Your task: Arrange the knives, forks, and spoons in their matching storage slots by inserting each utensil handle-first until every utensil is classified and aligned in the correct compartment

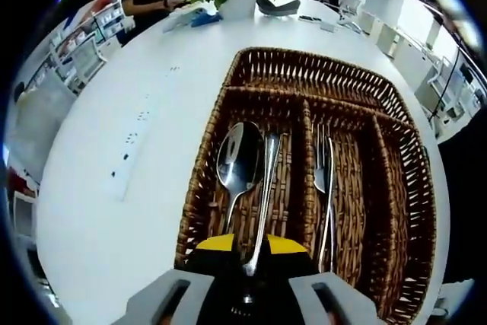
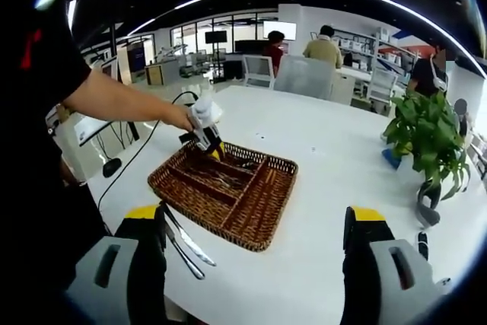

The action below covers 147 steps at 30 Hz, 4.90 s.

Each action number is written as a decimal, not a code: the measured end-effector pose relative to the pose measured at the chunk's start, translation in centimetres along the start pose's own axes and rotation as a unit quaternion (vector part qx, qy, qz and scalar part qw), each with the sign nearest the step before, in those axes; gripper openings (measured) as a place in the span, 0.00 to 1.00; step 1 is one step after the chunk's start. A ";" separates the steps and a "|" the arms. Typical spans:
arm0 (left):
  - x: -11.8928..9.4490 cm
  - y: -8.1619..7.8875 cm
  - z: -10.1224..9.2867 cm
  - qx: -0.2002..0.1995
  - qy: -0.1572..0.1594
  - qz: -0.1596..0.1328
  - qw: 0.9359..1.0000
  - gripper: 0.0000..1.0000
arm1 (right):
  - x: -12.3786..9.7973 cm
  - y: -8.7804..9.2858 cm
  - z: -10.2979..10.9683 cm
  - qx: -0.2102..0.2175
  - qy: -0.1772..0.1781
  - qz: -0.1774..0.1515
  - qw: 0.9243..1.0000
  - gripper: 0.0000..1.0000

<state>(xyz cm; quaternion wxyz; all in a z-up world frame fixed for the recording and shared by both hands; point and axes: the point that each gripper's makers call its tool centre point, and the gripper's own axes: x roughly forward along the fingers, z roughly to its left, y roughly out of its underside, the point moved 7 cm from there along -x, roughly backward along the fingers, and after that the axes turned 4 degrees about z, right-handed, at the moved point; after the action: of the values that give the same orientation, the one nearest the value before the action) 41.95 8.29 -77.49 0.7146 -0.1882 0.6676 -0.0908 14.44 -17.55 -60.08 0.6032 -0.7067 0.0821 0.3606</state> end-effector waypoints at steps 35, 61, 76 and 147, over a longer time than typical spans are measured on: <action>-23.1 4.2 -10.8 -0.130 -0.188 -0.244 0.942 1.00 | 1.0 -3.3 0.4 -0.066 -0.046 -0.058 0.995 0.99; -22.1 9.9 -24.5 -0.226 -0.209 -0.239 0.921 1.00 | -1.0 1.1 1.2 -0.040 -0.062 -0.052 0.996 0.99; -22.7 10.2 -23.4 -0.225 -0.204 -0.224 0.926 0.96 | 0.6 0.8 1.5 -0.050 -0.067 -0.040 0.996 0.99; -1.1 7.4 -24.8 0.133 0.065 0.018 0.989 0.22 | 1.0 4.4 1.5 -0.015 -0.069 -0.004 0.997 0.99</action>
<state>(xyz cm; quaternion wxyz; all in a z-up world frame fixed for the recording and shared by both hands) 16.46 11.81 -80.31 0.6897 -0.0731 0.6981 -0.1781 12.14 -17.03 -64.16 0.5982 -0.6895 0.0316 0.4072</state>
